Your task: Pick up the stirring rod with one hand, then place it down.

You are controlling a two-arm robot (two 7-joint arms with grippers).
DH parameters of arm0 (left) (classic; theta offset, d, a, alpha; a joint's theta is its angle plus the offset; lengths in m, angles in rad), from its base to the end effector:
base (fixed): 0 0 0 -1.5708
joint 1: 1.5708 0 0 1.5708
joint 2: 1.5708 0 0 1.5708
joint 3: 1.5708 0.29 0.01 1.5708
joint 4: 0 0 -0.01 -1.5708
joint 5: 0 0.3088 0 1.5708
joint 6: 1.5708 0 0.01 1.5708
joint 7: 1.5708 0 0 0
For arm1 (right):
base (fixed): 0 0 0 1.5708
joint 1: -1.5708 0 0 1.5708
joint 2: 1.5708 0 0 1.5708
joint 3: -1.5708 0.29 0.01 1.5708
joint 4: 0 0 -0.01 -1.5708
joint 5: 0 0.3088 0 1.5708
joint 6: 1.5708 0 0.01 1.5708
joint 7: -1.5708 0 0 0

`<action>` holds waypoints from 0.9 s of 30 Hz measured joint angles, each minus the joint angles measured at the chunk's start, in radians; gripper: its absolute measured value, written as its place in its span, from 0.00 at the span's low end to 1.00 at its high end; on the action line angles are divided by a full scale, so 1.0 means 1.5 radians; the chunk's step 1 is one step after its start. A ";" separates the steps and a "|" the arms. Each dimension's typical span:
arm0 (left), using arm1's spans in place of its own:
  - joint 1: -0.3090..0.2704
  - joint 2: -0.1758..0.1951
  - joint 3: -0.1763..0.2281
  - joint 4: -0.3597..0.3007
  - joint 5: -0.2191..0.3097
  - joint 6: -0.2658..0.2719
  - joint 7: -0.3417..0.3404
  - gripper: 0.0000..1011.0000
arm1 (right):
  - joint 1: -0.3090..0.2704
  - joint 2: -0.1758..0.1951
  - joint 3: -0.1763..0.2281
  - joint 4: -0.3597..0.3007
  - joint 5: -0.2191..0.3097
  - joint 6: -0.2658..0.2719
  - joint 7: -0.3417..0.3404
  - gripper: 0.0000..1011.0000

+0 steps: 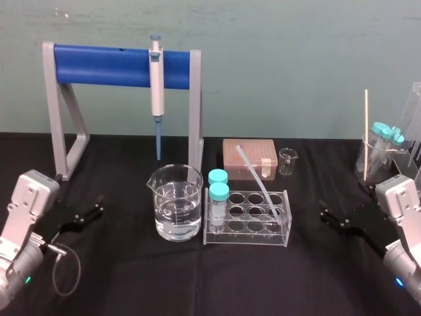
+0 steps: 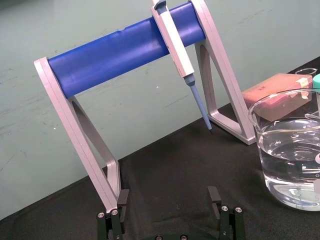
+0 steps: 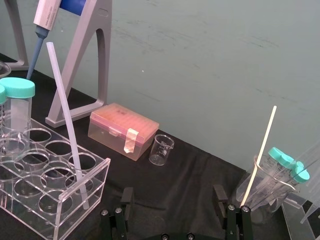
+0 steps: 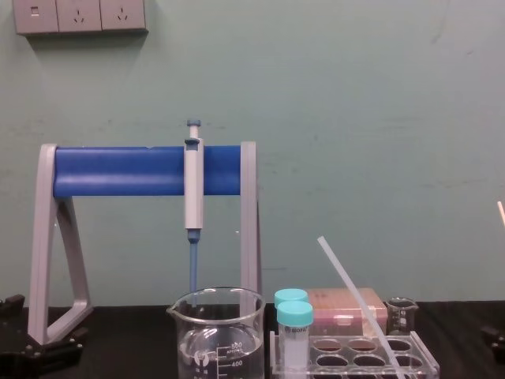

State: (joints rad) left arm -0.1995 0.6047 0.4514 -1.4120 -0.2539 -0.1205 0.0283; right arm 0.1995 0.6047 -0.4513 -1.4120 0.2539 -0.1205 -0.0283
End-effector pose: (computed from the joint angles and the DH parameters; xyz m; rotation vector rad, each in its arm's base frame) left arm 0.3581 0.0827 -0.3023 0.3045 -0.2850 1.2480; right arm 0.3581 -0.0827 -0.3023 -0.3045 -0.2851 -1.2481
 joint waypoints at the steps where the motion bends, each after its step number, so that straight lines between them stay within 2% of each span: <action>1: 0.000 0.000 0.000 0.000 0.000 0.000 0.000 0.99 | 0.000 0.000 0.000 0.000 0.000 0.000 0.000 0.99; 27: 0.000 0.000 0.000 0.000 0.000 0.000 0.000 0.99 | 0.000 0.000 0.000 0.000 0.000 0.000 0.000 0.99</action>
State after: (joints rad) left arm -0.1995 0.6047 0.4514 -1.4120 -0.2539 -0.1206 0.0283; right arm 0.1995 0.6047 -0.4514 -1.4120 0.2539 -0.1205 -0.0283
